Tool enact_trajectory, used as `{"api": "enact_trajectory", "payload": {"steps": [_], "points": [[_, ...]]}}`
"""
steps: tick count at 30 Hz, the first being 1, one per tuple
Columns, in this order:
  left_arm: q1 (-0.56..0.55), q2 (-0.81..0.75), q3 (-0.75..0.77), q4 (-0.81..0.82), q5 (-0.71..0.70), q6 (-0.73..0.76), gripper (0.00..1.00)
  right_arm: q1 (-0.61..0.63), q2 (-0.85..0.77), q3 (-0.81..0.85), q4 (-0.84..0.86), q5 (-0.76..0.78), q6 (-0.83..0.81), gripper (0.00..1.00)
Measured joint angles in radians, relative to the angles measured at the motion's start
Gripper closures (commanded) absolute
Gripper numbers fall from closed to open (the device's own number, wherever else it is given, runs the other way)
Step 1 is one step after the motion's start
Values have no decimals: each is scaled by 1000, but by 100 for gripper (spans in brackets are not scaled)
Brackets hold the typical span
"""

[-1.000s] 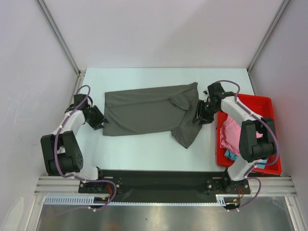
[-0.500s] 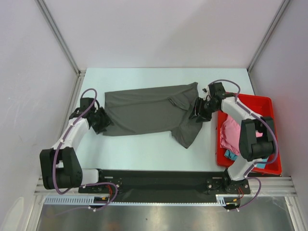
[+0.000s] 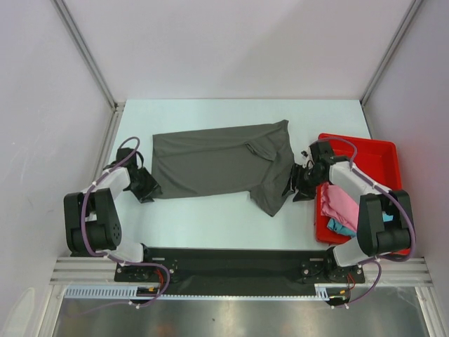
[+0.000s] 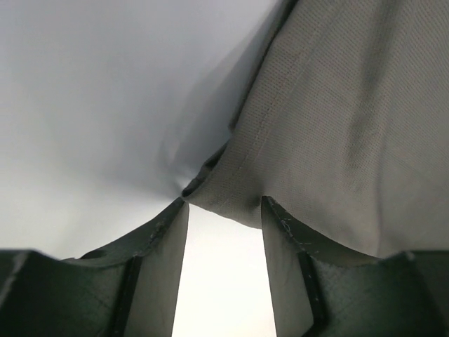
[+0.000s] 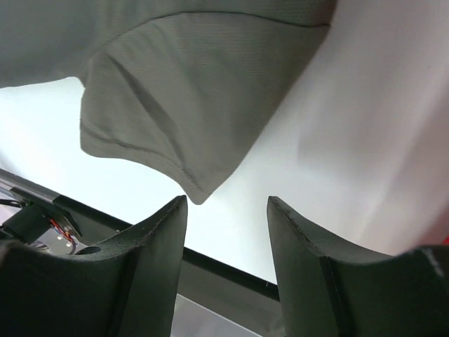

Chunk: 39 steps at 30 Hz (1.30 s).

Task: Fold and stack the t-shirts
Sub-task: Fold the tshirt

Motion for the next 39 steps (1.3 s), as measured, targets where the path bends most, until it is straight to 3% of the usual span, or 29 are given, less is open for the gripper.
{"api": "enact_trajectory", "payload": {"steps": [13,18,23,30,33,36,37,39], "points": [[21,29,3,32,2,0,53,26,134,7,76,32,43,50],[24,33,5,35,3,1,60,37,140,11,76,78,61,49],[28,33,4,34,2,1,59,37,142,18,85,115,71,49],[31,34,4,34,-2,2,71,45,186,41,113,116,98,53],[33,34,4,34,-8,7,78,51,194,44,128,113,110,60],[37,34,1,34,-11,8,88,51,201,44,142,120,119,82],[37,34,-1,34,-10,8,91,51,206,43,145,123,122,96],[39,33,-3,33,-10,8,99,51,208,40,150,134,124,100]]}}
